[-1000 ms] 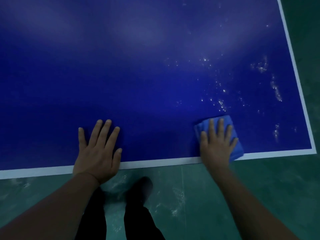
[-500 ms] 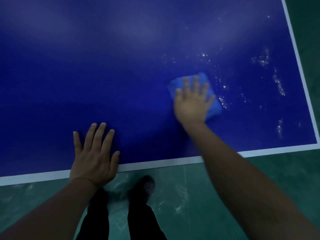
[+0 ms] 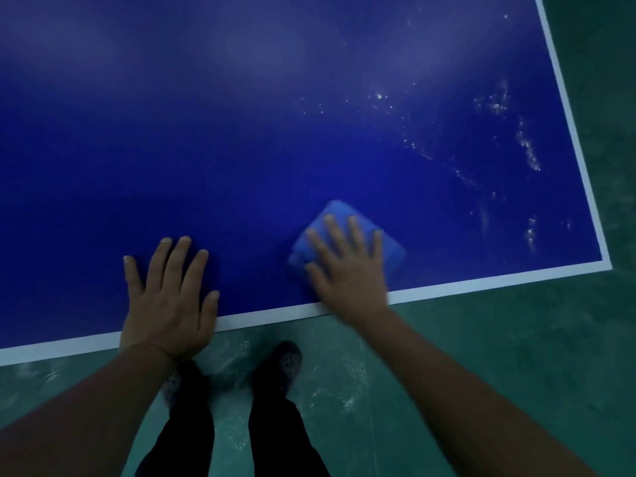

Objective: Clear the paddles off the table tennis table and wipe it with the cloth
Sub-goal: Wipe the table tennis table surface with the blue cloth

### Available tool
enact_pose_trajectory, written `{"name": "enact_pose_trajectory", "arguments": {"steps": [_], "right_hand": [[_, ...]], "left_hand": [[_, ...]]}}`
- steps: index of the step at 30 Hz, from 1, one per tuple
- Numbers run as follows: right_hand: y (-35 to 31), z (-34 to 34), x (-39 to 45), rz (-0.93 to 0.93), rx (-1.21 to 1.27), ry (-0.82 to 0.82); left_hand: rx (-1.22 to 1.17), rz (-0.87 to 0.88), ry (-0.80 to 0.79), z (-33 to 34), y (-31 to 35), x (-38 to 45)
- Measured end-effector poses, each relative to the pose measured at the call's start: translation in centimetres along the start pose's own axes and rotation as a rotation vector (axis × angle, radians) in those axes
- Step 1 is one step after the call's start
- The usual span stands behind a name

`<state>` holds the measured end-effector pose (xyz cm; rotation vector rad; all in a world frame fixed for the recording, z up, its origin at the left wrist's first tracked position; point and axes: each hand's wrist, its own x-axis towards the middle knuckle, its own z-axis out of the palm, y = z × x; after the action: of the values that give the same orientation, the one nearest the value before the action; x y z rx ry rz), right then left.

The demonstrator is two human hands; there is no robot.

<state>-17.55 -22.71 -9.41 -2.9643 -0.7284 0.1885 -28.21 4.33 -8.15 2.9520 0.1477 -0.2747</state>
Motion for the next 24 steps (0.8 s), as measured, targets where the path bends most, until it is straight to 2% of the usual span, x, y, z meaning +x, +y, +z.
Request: {"name": "enact_pose_trajectory", "arguments": {"steps": [4,6,7,9,10,13,14,15,16,19,20,22,24], "right_hand": [[12.3,-2.2,-0.7,0.763,0.01,-0.022],[13.6,-2.8,-0.3,0.982,0.089,0.013],[12.5,-2.6,0.3,0.997,0.098,0.028],[7.7,-1.9,1.5,0.85,0.068,0.027],[4.6,-1.5,1.7,0.699,0.055,0.033],[-2.6,-0.2,-0.5,-0.026,0.003,-0.01],[-2.3,-0.3,-1.1,-0.223,-0.028,-0.044],[-0.8,-0.5,-0.9,-0.327,-0.044,-0.067],[1.1,-0.8,-0.2,-0.313,-0.049,-0.063],[5.9,-2.0,2.4,0.059,-0.035,-0.056],[6.3,-2.2,2.9,0.119,-0.047,-0.049],[4.9,-2.1,3.5,0.058,-0.073,-0.045],[2.4,-1.9,4.1,-0.105,-0.057,-0.067]], "left_hand": [[0.011,0.0,-0.014,-0.2,0.0,0.0],[0.01,-0.003,-0.014,-0.2,0.1,-0.1],[0.012,-0.004,-0.015,-0.3,0.2,-0.1],[0.016,-0.002,-0.013,-0.3,0.2,0.0],[0.017,-0.001,-0.009,-0.3,0.2,0.0],[0.022,-0.006,0.009,-0.2,0.2,-0.1],[0.023,-0.004,0.012,-0.2,0.2,-0.1],[0.026,0.0,0.01,-0.2,0.1,0.0],[0.032,0.0,0.007,-0.1,0.0,0.0],[0.048,-0.005,0.002,-0.1,-0.1,0.0],[0.053,-0.002,0.006,-0.1,-0.1,0.0],[0.053,0.002,0.021,0.0,-0.1,0.1],[0.05,-0.008,0.031,0.0,0.0,0.1]]}}
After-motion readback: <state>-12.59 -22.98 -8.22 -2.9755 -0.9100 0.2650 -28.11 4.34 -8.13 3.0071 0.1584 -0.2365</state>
